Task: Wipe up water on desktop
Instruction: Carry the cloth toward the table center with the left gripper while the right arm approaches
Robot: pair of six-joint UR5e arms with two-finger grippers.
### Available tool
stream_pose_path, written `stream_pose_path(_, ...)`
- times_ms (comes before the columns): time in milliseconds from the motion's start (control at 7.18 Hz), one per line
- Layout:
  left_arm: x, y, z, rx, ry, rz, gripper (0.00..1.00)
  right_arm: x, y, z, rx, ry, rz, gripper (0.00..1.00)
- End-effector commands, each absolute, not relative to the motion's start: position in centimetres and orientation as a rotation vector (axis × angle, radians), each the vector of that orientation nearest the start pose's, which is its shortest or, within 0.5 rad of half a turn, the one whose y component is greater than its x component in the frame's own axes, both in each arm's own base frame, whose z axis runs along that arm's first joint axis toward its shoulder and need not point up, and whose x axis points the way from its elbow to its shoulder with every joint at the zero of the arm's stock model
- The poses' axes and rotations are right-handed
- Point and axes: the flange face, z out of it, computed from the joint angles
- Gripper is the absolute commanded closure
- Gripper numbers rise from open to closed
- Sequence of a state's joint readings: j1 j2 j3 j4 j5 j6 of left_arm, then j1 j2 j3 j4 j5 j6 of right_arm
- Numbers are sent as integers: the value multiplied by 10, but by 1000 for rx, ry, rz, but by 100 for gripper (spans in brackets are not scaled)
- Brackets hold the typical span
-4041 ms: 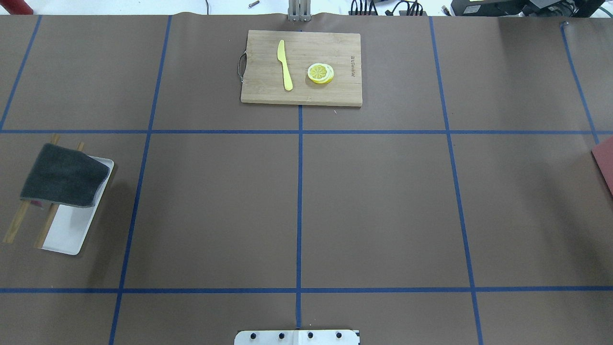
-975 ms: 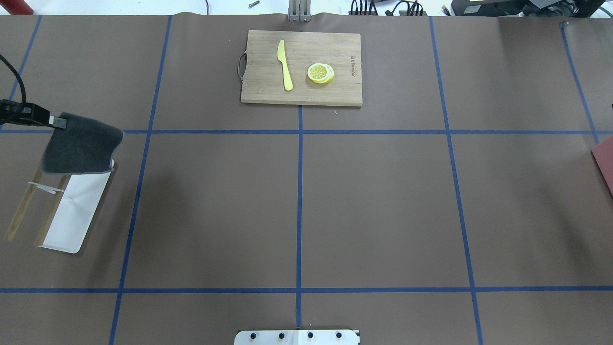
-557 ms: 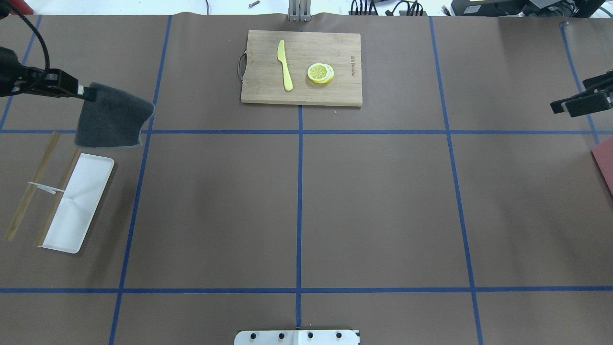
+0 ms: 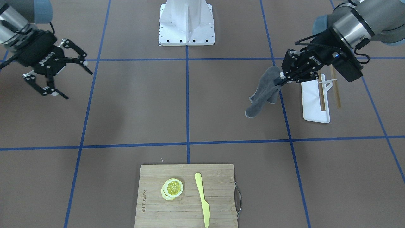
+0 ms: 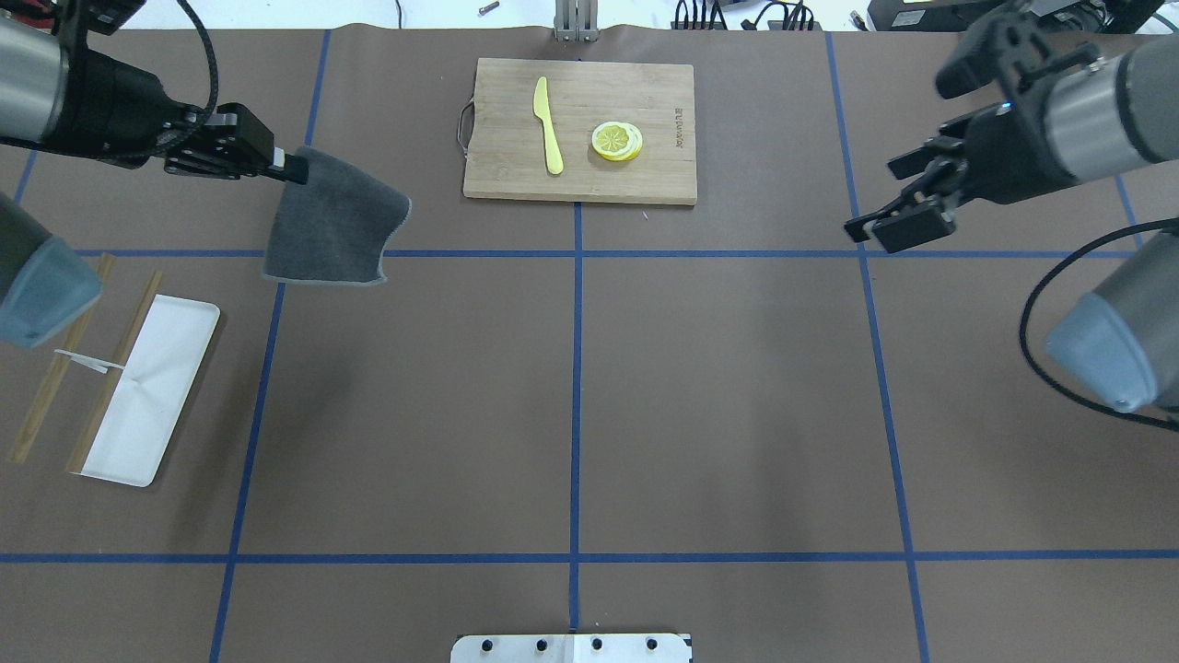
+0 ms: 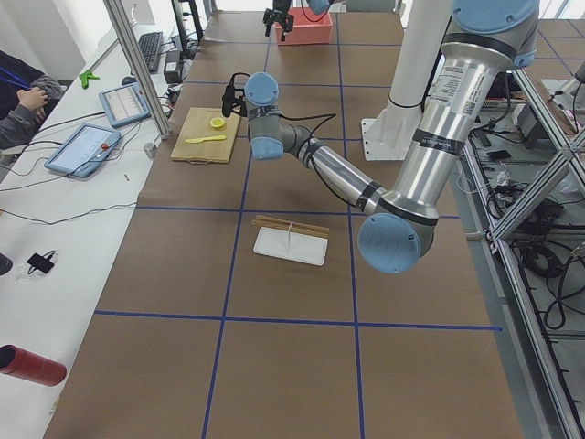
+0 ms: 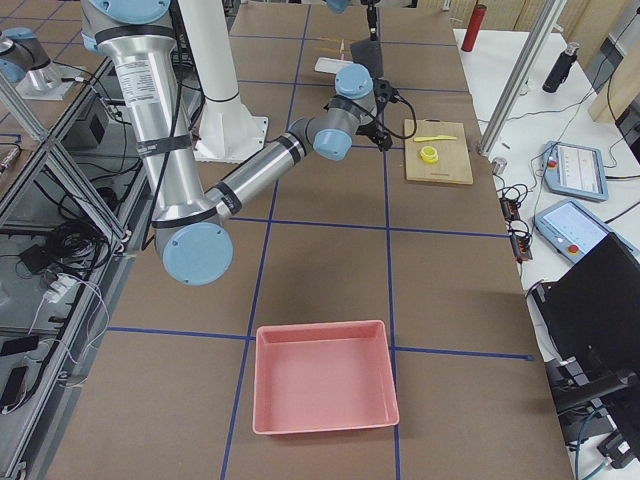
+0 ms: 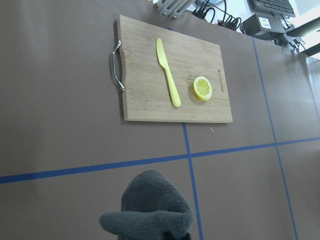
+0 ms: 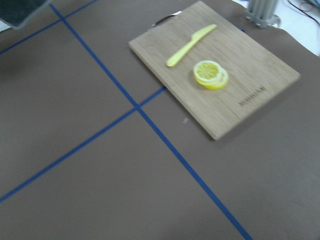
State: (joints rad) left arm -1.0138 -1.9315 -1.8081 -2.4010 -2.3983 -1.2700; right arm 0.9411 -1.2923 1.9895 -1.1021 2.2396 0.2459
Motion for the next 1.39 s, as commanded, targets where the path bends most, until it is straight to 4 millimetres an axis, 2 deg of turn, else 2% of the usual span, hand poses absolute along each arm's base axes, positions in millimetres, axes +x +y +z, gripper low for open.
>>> stream_pose_path(0, 291, -485, 215, 250, 1497, 112, 100, -330, -437, 208, 875, -1043, -853, 0)
stream_pose_path(139, 300, -478, 199, 275, 1515, 118, 100, -352, -422, 199, 913, -1042, -943, 0)
stream_pose_path(279, 324, -465, 183, 260, 1538, 162, 100, -373, -407, 186, 946, -1046, -981, 0)
stream_pose_path(418, 341, -455, 167, 253, 1559, 201, 100, -403, -386, 172, 975, -1038, -995, 0)
stream_pose_path(557, 343, -449, 158, 255, 1574, 220, 100, -424, -370, 171, 1001, -1004, -986, 0)
stream_pose_path(697, 342, -447, 155, 259, 1580, 224, 100, -433, -363, 166, 1012, -1001, -987, 1)
stream_pose_path(836, 345, -434, 149, 267, 1608, 258, 100, -435, -361, 165, 1013, -1003, -989, 3)
stream_pose_path(975, 349, -424, 142, 265, 1624, 281, 100, -435, -361, 165, 1011, -1003, -992, 10)
stream_pose_path(1254, 349, -403, 130, 240, 1658, 298, 100, -437, -362, 168, 1005, -997, -992, 14)
